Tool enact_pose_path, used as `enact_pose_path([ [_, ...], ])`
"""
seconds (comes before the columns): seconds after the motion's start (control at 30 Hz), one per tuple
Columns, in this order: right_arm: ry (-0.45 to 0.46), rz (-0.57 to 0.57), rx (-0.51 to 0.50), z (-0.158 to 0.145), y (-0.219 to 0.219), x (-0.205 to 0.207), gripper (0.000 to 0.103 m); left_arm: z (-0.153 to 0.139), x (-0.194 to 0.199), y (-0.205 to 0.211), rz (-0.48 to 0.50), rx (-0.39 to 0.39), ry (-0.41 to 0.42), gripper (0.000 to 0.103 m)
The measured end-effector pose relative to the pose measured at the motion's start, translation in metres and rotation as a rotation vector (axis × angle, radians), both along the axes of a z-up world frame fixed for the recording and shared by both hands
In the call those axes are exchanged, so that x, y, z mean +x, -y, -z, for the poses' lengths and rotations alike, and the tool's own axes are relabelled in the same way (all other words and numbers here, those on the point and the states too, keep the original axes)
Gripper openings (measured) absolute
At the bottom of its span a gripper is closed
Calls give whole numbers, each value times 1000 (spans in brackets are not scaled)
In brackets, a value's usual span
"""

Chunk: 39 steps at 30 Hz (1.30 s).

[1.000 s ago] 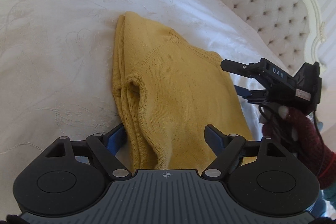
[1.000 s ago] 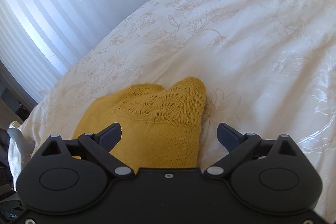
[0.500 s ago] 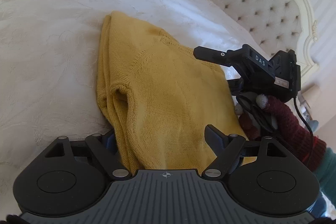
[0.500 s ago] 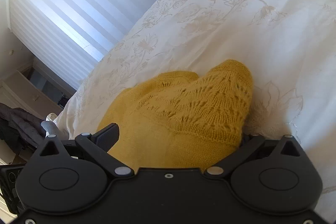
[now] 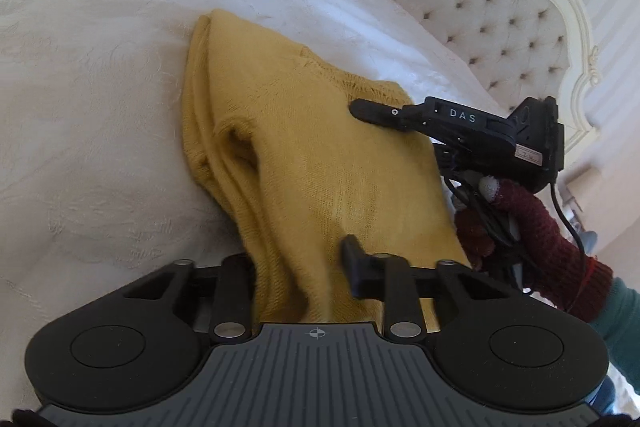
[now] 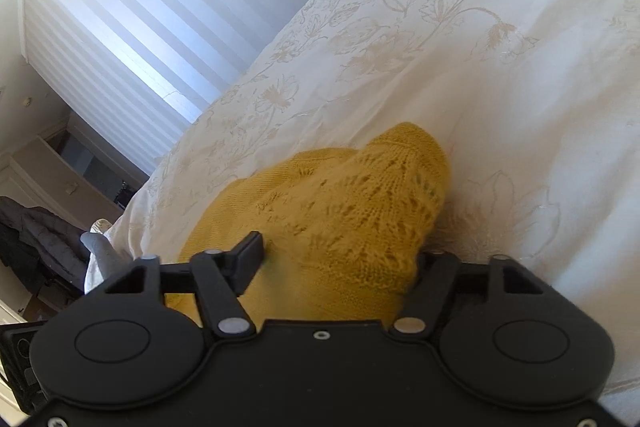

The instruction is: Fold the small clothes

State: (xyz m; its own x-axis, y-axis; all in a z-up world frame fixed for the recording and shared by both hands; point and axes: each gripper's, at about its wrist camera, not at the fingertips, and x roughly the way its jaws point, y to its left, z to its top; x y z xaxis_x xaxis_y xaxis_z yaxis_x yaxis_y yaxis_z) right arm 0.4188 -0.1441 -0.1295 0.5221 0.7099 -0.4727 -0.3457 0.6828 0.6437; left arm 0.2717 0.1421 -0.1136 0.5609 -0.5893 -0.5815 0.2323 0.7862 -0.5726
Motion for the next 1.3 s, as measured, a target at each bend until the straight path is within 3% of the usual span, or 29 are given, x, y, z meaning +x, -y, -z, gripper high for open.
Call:
enact_pose_path([
  [0.07, 2, 18, -27, -6, -1, -5, 48, 7, 4, -10, -28, -96, -54, 13],
  [0.13, 7, 40, -53, -16, -3, -9, 44, 8, 4, -14, -49, -139, -79, 12],
  [0.43, 47, 49, -83, -74, 8, -57, 39, -31, -25, 1, -14, -152, -51, 12],
  [0.73, 23, 31, -146, -91, 45, -138, 39, -42, -88, 42, 101, -147, -61, 12],
  [0.9, -22, 43, -201, -71, 60, -166, 40, -18, -119, 58, 123, -118, -153, 13],
  [1.0, -43, 112, -305, -49, 64, -176, 49, 1, -132, 66, 115, 8, -197, 15],
  [1.07, -35, 168, -361, -39, 66, -179, 56, 7, -139, 65, 100, 35, -185, 18],
  [1.17, -32, 245, -303, -33, 76, -185, 62, 7, -141, 59, 65, 16, -199, 18],
  [1.3, 27, 339, -287, -41, 84, -203, 64, -5, -152, 54, 55, 75, -158, 20],
])
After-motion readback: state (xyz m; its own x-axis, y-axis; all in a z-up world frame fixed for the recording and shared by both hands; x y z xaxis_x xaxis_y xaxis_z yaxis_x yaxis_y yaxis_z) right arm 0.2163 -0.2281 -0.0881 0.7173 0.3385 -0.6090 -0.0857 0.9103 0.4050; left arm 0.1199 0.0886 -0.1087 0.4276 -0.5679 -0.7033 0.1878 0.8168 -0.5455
